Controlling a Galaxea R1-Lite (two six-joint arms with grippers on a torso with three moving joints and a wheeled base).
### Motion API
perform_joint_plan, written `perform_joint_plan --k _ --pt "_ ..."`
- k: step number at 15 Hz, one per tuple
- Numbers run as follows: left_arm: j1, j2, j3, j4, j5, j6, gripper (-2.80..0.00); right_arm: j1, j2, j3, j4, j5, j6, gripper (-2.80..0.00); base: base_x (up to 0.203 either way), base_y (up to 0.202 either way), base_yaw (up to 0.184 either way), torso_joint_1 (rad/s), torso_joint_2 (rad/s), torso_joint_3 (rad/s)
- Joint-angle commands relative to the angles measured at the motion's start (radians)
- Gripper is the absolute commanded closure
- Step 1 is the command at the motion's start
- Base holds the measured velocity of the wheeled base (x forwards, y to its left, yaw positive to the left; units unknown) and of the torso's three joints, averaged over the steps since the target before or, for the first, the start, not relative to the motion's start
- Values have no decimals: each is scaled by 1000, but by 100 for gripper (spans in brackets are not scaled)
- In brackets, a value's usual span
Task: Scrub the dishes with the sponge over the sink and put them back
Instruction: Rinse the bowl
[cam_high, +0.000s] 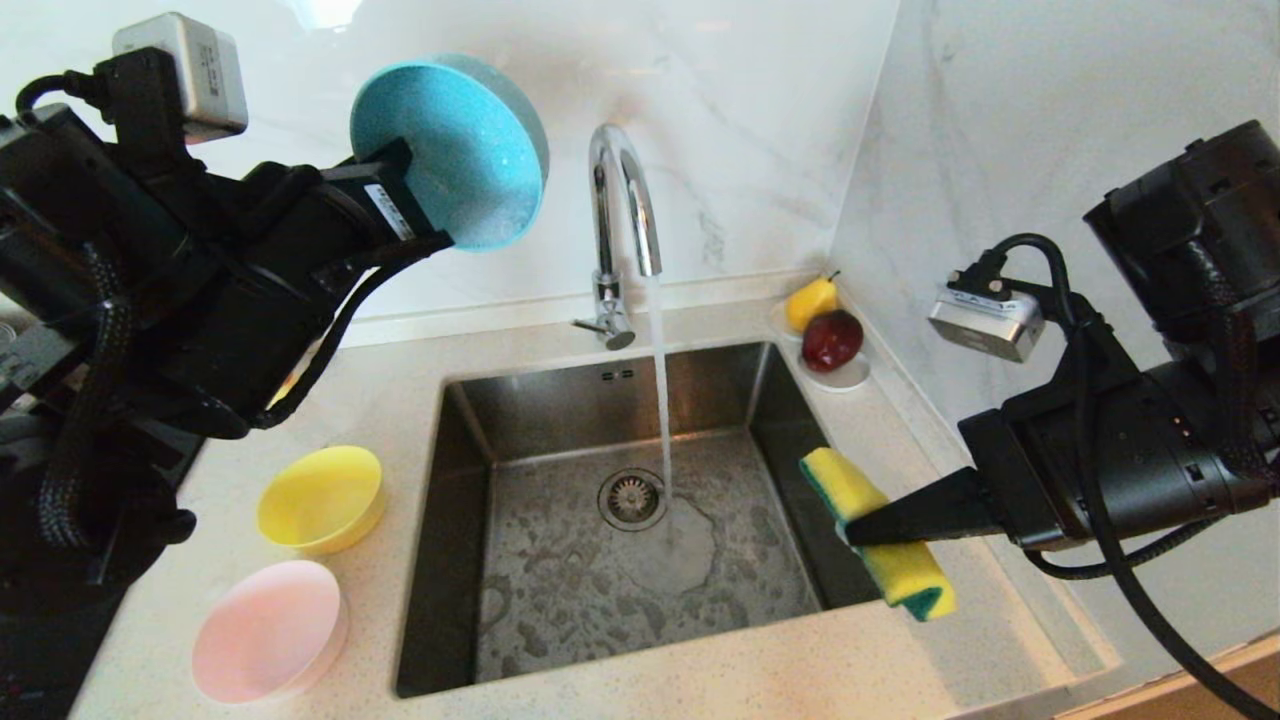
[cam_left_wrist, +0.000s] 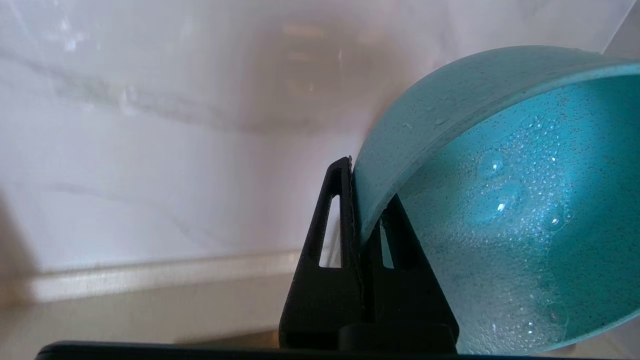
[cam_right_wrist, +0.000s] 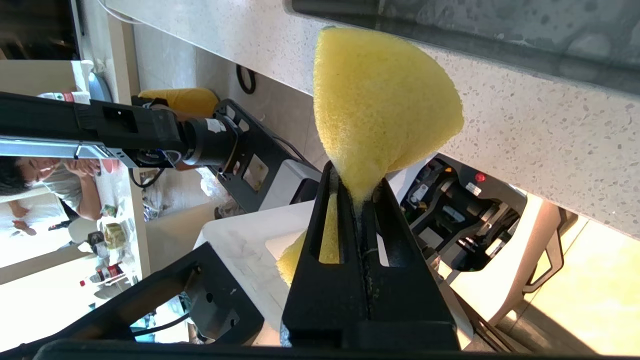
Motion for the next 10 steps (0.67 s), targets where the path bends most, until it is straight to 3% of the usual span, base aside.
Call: perform_joint_plan --k 1,2,4,6,10 --pt "0 35 11 216 -1 -32 0 1 -17 -9 3 3 4 0 0 0 0 0 0 0" --pt "0 58 -2 427 -1 -74 0 1 -27 -10 3 5 5 0 0 0 0 0 0 0" --pt "-1 134 -50 734 -3 -169 0 1 -30 -7 3 3 4 0 0 0 0 0 0 0" --pt "-2 235 -107 865 -5 -253 0 1 -38 -7 3 2 4 0 0 0 0 0 0 0" --pt "-12 436 -272 977 -4 -440 0 1 -40 -5 3 0 1 0 0 0 0 0 0 0"
